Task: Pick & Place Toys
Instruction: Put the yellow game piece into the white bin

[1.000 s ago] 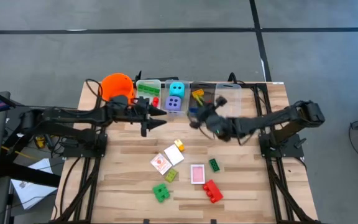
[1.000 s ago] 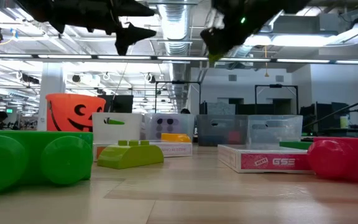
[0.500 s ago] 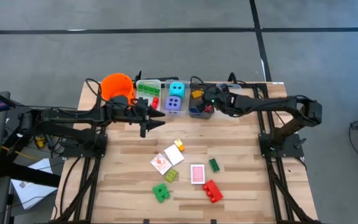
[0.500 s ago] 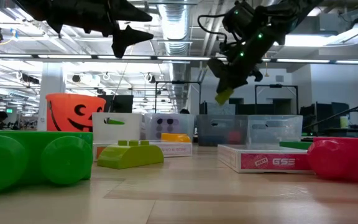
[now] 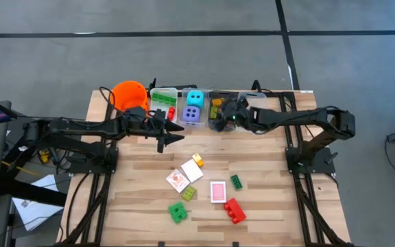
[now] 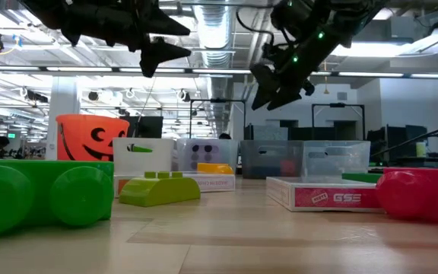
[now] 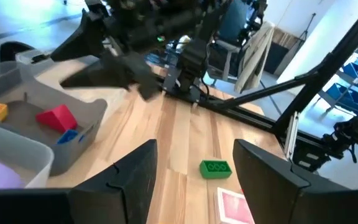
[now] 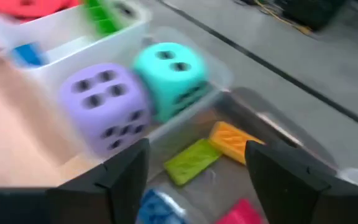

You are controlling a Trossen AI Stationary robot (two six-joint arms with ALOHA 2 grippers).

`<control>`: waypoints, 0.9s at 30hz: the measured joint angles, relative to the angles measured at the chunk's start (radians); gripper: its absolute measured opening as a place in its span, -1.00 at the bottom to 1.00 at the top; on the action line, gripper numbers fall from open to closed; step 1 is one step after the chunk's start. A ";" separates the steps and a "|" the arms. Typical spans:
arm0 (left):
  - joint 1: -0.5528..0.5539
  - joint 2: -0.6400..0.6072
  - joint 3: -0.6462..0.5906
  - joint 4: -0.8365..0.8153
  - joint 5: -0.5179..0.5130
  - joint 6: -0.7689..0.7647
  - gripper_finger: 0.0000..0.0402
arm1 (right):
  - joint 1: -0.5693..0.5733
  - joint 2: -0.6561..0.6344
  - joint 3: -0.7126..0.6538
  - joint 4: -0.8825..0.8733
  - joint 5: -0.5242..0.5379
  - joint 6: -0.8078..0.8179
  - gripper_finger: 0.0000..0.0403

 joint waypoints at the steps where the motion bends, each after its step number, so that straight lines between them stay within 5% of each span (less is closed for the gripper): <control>1: -0.007 0.009 0.000 -0.005 0.000 0.013 0.02 | 0.023 0.000 0.000 -0.001 -0.001 -0.014 0.30; 6: -0.063 0.112 -0.001 0.030 -0.018 0.185 0.02 | 0.155 0.000 0.000 0.008 0.052 -0.031 0.31; 13: -0.126 0.294 -0.001 0.043 -0.237 0.416 0.02 | 0.317 0.000 0.000 0.016 0.182 0.020 0.31; 27: -0.072 0.477 0.073 0.004 -0.194 0.588 0.31 | 0.330 0.000 0.000 0.026 0.238 0.049 0.32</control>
